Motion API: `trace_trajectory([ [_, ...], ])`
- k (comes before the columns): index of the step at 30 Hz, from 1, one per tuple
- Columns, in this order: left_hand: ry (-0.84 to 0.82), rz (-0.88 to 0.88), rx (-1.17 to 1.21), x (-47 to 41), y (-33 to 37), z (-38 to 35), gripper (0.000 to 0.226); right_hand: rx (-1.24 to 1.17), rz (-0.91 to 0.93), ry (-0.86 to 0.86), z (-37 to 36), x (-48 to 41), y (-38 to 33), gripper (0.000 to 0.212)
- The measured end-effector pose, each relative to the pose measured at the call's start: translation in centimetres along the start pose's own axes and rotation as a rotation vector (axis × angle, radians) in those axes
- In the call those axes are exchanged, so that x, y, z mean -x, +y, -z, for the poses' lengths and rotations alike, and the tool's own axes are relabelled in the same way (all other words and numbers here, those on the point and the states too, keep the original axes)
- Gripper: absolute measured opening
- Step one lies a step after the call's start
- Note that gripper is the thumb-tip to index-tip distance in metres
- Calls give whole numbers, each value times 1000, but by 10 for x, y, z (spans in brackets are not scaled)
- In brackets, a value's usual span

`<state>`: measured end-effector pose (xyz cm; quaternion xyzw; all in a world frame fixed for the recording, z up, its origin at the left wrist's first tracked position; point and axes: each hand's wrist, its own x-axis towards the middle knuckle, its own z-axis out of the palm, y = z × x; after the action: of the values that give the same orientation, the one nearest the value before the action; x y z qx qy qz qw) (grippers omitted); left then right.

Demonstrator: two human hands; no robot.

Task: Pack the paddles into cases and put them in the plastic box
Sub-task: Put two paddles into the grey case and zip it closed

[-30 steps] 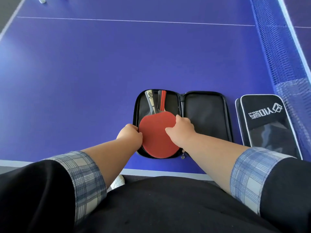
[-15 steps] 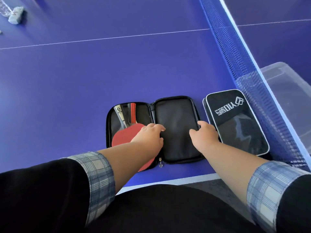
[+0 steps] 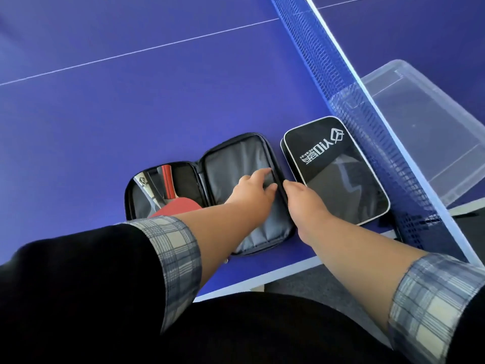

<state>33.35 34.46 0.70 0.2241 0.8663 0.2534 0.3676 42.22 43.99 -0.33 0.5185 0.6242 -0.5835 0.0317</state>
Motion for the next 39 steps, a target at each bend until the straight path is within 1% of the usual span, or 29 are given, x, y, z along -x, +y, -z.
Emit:
trace_trajectory([
  [2,73,27,123,6,2,10,54,-99,-14,-8,-3,3,-1,32],
  [4,122,46,207,14,1,23,67,-201,-45,-37,-8,10,-4,40],
  [5,140,44,248,20,-1,30,74,-250,-73,-92,-12,13,-6,44],
  [7,181,19,315,33,-6,44,85,-285,-90,-281,-23,21,-14,49],
  [8,211,2,330,39,-10,51,87,-246,-59,-356,-30,26,-19,49],
  [9,247,-18,334,46,-14,59,86,-186,-8,-390,-38,30,-23,48],
  [12,335,-72,363,67,-34,79,79,-69,133,-374,-69,46,-34,44],
  [14,361,-83,417,81,-52,93,69,-17,202,-347,-91,59,-41,37],
  [16,357,-41,466,94,-75,110,61,38,254,-320,-116,65,-47,24],
  [17,353,-8,477,100,-88,119,62,84,280,-307,-128,67,-49,19],
  [18,353,27,477,105,-102,127,66,153,313,-298,-139,70,-50,21],
  [19,349,63,464,109,-116,134,72,247,350,-281,-150,71,-48,28],
  [21,311,108,390,114,-142,143,79,436,415,-213,-169,77,-44,39],
  [22,274,114,325,115,-153,145,76,512,449,-176,-177,80,-42,40],
  [25,171,123,123,107,-185,146,56,722,516,-98,-195,88,-31,46],
  [27,124,130,43,100,-205,143,52,831,468,-56,-201,95,-20,57],
  [29,68,125,-38,96,-222,141,50,906,383,4,-204,103,-6,76],
  [30,41,115,-78,95,-229,140,48,912,335,38,-203,107,1,85],
  [32,0,86,-147,90,-240,142,44,834,224,109,-200,115,13,98],
  [35,-75,-4,-334,85,-244,153,40,611,28,166,-193,126,30,106],
  [37,-121,-95,-575,84,-239,163,40,479,-69,189,-186,132,40,102],
  [38,-128,-150,-720,83,-234,168,39,426,-104,200,-183,137,45,96],
  [39,-120,-211,-850,82,-229,172,37,374,-130,216,-182,140,50,85],
])
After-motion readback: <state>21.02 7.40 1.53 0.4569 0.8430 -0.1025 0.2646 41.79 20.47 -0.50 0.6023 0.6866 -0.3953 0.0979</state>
